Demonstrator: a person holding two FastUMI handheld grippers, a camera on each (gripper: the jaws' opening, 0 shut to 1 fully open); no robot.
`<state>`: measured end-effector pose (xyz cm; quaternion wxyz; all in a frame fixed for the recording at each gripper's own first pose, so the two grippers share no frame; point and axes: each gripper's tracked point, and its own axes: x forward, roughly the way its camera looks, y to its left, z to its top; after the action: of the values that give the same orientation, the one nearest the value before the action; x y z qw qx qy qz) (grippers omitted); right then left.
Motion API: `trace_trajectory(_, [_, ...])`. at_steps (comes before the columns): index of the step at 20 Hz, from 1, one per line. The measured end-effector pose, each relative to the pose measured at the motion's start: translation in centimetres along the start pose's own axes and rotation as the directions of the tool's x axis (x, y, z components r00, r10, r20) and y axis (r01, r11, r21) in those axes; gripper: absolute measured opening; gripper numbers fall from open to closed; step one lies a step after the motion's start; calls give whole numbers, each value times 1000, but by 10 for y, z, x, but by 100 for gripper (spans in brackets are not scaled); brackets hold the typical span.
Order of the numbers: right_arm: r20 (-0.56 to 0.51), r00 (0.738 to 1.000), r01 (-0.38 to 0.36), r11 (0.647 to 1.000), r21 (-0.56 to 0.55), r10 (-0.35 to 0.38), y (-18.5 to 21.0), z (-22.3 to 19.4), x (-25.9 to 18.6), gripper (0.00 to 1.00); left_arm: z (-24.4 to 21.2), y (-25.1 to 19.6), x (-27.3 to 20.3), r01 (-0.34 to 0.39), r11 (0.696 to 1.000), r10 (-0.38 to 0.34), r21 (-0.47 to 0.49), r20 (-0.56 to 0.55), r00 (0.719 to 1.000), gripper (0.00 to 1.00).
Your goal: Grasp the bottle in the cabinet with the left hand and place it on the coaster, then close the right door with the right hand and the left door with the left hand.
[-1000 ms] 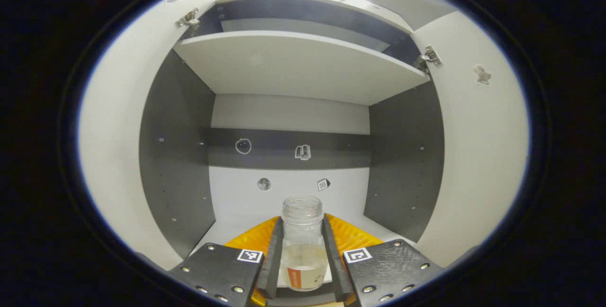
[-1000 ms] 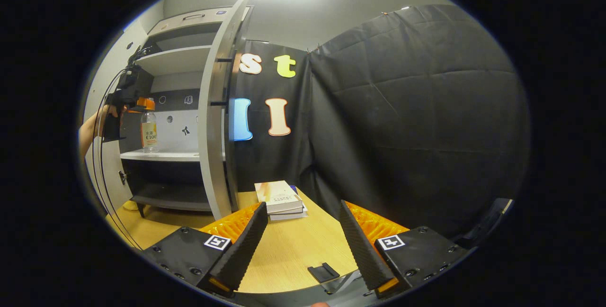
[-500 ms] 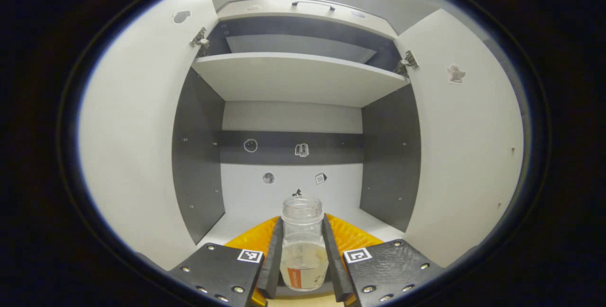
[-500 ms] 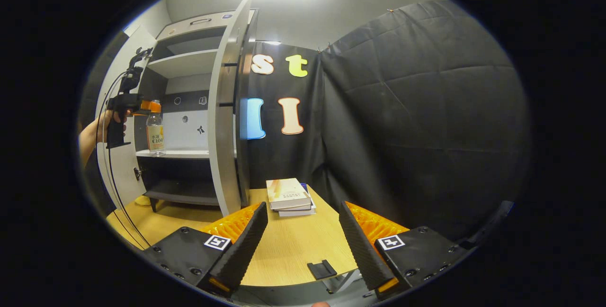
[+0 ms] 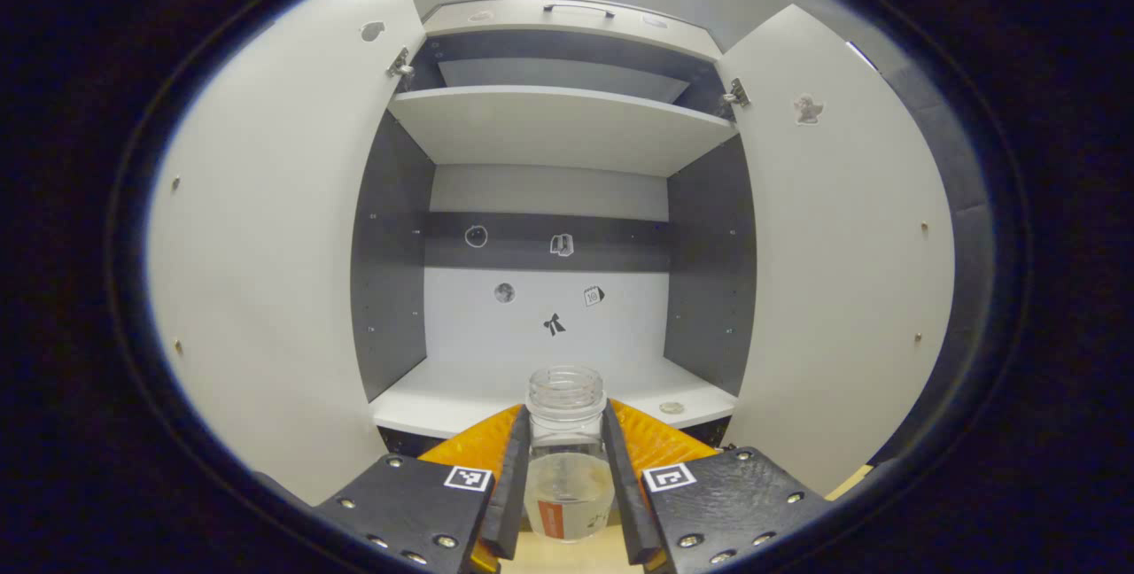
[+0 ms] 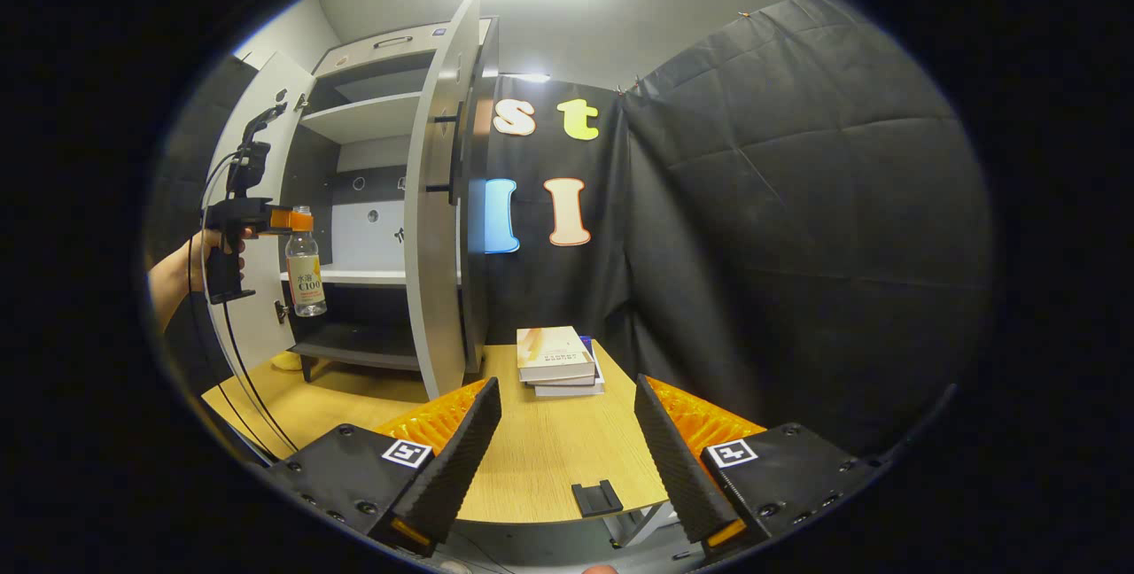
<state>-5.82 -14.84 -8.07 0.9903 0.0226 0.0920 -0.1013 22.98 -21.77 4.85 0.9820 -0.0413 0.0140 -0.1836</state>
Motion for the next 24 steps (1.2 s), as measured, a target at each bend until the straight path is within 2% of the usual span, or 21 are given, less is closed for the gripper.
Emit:
trace_trajectory(7, [1,1000,-24,1000,2,24,2,-7,-1,97,-47,-2,-30,-14,999,14,-31,-4,1000,46])
trace_trajectory(11, [2,999,-37,999,-16,37,7,-7,-2,97,-82,-1,-43,-21,1000,20,-18,-37,999,47])
trace_trajectory(24, [-25,997,-78,995,-67,76,35,-11,-7,97,-193,3,-76,4,999,-10,-49,-119,993,47])
